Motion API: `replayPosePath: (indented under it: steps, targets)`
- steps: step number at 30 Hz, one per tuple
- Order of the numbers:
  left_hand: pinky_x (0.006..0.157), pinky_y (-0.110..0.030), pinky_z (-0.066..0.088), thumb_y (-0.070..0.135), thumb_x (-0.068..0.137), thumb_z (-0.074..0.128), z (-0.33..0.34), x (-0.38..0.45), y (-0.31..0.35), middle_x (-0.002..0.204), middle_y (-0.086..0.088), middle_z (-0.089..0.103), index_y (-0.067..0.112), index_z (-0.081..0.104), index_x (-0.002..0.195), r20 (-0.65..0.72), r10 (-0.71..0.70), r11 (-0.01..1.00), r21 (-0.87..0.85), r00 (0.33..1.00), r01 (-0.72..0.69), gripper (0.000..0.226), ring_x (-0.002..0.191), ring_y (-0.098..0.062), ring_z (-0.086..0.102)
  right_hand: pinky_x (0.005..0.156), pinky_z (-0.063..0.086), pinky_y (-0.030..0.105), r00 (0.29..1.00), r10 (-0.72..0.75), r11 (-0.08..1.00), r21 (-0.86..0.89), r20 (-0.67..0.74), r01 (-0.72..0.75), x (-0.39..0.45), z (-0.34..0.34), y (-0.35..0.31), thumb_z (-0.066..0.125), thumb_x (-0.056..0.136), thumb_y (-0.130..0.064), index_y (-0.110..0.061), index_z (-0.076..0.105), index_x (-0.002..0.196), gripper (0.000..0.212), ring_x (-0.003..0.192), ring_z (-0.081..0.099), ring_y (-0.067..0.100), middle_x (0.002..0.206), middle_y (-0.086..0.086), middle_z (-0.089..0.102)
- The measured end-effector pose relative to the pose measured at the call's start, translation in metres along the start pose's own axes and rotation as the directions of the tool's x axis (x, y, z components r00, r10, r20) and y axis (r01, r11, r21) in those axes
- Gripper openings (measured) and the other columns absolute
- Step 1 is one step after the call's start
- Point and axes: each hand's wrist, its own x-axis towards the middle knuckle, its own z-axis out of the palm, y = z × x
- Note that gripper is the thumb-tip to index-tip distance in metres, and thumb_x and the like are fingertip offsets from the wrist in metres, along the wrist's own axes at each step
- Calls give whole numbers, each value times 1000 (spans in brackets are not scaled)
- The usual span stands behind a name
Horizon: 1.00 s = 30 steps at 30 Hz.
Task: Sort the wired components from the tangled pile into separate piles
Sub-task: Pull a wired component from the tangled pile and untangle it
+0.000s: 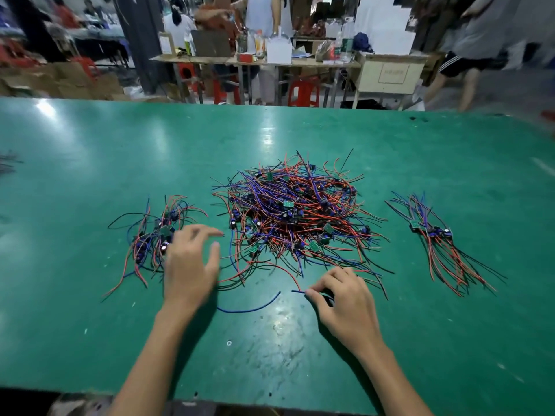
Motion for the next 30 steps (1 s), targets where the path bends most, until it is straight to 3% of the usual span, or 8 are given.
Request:
replayPosePath:
  steps: [4, 7, 11, 17, 19, 21, 25, 30]
  targets:
    - [88, -30, 42, 42, 88, 72, 11, -52, 24, 101, 13, 56, 29, 70, 94, 311, 240, 969, -140, 920, -205, 15, 98, -9, 54, 75, 45, 33, 998, -8, 1000, 12, -60, 9, -1, -2, 2, 77, 89, -27, -23, 68, 83, 12, 81, 59, 17, 85, -14, 65]
    - [82, -28, 39, 49, 89, 63, 15, -74, 22, 95, 17, 52, 31, 65, 91, 351, 240, 970, -130, 905, -206, 19, 92, -7, 51, 79, 43, 31, 1000, 8, 1000, -5, 0, -8, -2, -1, 0, 79, 87, -33, -25, 70, 85, 13, 84, 54, 14, 86, -13, 63]
    - [78, -33, 37, 29, 95, 64, 21, -77, 26, 92, 11, 52, 22, 64, 88, 334, 189, 982, -83, 924, -171, 10, 89, -15, 51, 80, 37, 31, 993, 8, 1000, -10, 114, -7, 2, 2, -4, 74, 91, -29, -24, 66, 82, 13, 83, 45, 12, 83, -17, 52]
    - [72, -33, 38, 15, 100, 56, 27, -70, 33, 79, 11, 59, 29, 52, 83, 298, -81, 978, -162, 951, 134, 23, 78, -16, 54, 79, 52, 41, 975, 146, 930, 314, 167, -193, 30, 19, -29, 53, 105, -31, -23, 56, 103, 9, 85, 62, 12, 95, -8, 60]
    - [64, -26, 41, 20, 103, 52, 27, -67, 34, 67, 9, 60, 31, 49, 82, 262, -180, 945, -220, 948, 240, 24, 65, -9, 57, 86, 49, 39, 959, 127, 964, 197, 255, -180, 42, 29, -38, 57, 102, -37, -21, 59, 114, 20, 96, 58, 16, 106, -3, 56]
    - [58, -28, 45, 23, 104, 51, 27, -65, 36, 63, 7, 59, 29, 51, 85, 291, -279, 846, -376, 915, 378, 20, 54, -11, 54, 77, 45, 36, 952, 150, 981, 78, 267, -176, 46, 36, -45, 60, 100, -42, -21, 61, 107, 22, 94, 56, 20, 101, -3, 49]
    - [44, -18, 37, 21, 104, 52, 29, -65, 45, 66, 4, 65, 18, 55, 109, 437, -410, 465, -655, 801, 595, 7, 48, -5, 43, 71, 36, 34, 940, 250, 966, -120, 232, -228, 38, 40, -48, 53, 102, -43, -22, 61, 101, 23, 99, 56, 21, 96, -6, 45]
    - [58, -17, 53, 9, 103, 53, 37, -78, 64, 85, -8, 77, 9, 65, 112, 424, -453, 311, -749, 784, 584, 15, 63, -7, 64, 70, 34, 37, 924, 375, 925, -93, 73, -369, 22, 20, -57, 41, 107, -38, -21, 54, 105, 21, 99, 57, 28, 108, 0, 51]
